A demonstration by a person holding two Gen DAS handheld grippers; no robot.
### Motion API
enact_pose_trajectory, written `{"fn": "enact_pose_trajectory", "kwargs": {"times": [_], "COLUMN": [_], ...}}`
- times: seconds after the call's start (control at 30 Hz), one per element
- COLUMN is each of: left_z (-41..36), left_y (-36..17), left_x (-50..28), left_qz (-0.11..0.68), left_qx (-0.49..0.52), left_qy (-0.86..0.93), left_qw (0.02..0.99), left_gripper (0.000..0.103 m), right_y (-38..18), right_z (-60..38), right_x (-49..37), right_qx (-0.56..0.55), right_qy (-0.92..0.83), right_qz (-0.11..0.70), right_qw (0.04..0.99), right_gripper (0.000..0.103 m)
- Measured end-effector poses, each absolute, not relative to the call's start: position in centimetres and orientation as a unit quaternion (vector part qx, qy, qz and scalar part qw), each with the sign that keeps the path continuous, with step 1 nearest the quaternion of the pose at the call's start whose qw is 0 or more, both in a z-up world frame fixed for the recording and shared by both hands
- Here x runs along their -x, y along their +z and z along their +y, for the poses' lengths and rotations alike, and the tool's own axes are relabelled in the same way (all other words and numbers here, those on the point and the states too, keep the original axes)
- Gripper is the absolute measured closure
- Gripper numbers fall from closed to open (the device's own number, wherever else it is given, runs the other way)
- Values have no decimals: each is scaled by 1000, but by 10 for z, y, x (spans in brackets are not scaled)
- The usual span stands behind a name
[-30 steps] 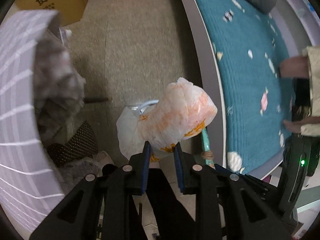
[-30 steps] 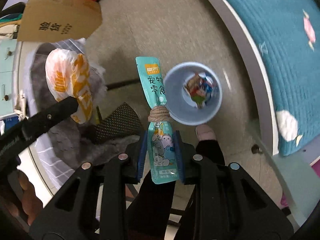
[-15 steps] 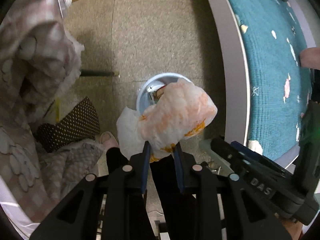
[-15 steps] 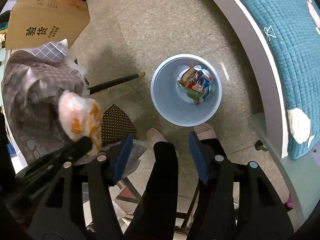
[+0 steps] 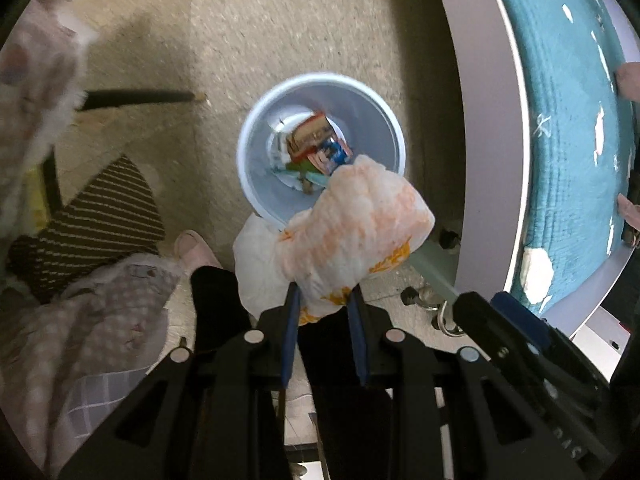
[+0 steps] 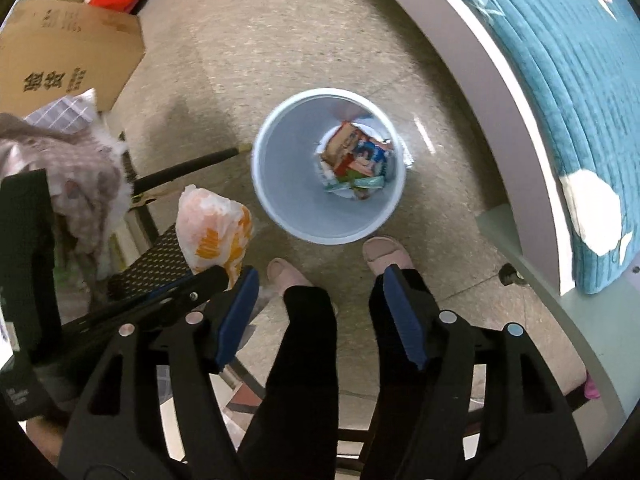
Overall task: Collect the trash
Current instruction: 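Open right tool over the bin, then open left tool to drop bag, then move both tools back to the table above the newspaper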
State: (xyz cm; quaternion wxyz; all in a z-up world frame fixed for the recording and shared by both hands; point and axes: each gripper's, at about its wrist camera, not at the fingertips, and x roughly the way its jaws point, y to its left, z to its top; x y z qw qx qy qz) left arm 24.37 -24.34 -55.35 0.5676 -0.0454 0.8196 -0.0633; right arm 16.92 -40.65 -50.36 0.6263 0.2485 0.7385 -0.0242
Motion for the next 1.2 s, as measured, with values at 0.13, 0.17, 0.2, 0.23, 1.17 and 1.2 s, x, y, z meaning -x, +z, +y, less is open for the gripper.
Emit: {"fn": "enact_pose_trajectory", "kwargs": {"times": [0.13,0.17,0.2,0.23,1.17,1.2], "left_z": [-252,-255,-257,-260,-215,-208], "left_y": [-582,-585,-586,-586,-393,-379], "left_x": [-242,-243,-244,-246,-264,-264], "left_qz": [829,829,829,827,721,711], "left_qx": [54,55,54,53,91,91], "left_qy": [-70,-73,-75,-77,-75,-74], "left_qw": [552,552,552,555,683,693], "left_gripper": [78,76,76,75,35,35], "right_y": [-515,-517,-517,-517,-365,-352], "right_z": [-414,-417,-418,-420,-407,-401], "right_x": [-163,-161,-160,-159,-206,-211], "right_qx": [-238,-237,-238,-240,-261,-259], "right_qy": [-45,-51,-53,-55,13,23], "right_qz": [737,734,732,729,660,653], "right_qw": [631,635,637,639,704,711], "right_gripper": [38,38,38,38,38,38]}}
